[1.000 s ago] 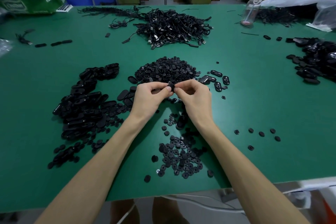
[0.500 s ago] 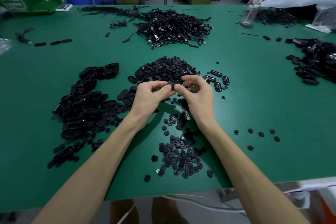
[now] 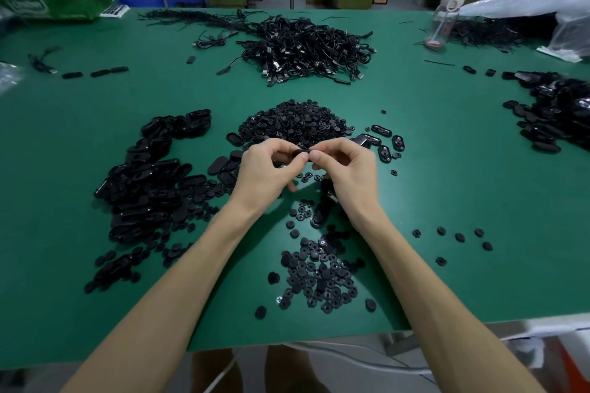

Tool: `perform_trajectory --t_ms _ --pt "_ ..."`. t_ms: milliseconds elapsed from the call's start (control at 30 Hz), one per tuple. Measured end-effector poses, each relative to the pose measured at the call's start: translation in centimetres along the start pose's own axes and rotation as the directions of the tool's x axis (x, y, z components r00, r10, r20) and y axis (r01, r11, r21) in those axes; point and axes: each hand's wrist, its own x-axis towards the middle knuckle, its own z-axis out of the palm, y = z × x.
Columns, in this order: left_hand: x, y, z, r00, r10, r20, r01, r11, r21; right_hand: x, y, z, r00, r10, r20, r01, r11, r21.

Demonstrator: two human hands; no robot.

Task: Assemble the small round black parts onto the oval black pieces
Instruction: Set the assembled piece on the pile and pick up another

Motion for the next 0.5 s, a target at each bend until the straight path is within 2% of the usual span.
perform_trajectory --t_ms 200,500 --pt "0.13 -0.41 -0.02 0.997 0.04 0.07 -0.043 0.998 0.051 0.06 0.15 -0.01 0.999 -0.047 0.024 0.048 0.998 -0.034" --pt "-0.01 -0.39 0.17 0.991 0.052 0.127 -0.037 0.992 -0.117 0.12 0.27 -0.23 0.999 -0.039 0.021 0.039 0.999 -0.011"
